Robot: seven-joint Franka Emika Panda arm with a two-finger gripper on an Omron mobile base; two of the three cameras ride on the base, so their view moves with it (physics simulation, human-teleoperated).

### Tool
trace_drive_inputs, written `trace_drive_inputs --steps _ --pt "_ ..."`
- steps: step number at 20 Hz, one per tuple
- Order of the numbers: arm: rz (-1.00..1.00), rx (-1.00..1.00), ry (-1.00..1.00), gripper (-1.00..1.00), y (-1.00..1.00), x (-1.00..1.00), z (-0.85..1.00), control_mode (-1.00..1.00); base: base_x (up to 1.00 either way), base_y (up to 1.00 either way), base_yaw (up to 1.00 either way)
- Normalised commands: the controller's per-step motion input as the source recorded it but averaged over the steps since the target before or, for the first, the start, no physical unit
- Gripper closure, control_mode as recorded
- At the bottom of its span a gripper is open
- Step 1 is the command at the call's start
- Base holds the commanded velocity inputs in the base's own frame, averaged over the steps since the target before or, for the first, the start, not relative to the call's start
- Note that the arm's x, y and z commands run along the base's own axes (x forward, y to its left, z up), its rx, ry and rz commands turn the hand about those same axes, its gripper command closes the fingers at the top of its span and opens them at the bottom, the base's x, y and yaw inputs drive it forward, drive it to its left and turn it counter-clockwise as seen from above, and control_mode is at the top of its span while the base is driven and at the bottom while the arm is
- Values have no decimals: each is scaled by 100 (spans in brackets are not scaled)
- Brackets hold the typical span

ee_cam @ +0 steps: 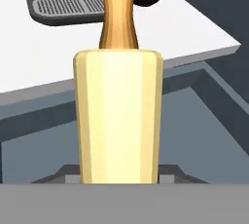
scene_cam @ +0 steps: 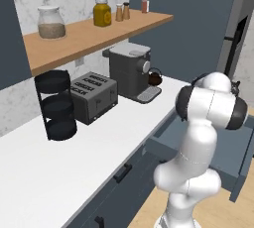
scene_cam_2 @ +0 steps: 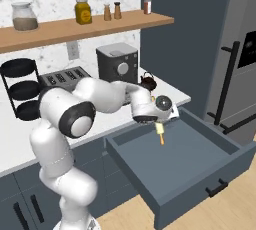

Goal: Pick the rolling pin from the drawer and place it on the counter.

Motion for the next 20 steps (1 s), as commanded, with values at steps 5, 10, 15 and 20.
trace_drive_inputs --steps 5,10,15,20 --pt "10 -18 -14 100 100 0 75 -100 0 0 0" --pt "27 -32 29 100 100 0 53 -100 0 0 0" --pt "33 -21 41 100 79 15 34 -100 0 0 0" --pt "2 2 2 100 13 34 36 -100 0 0 0"
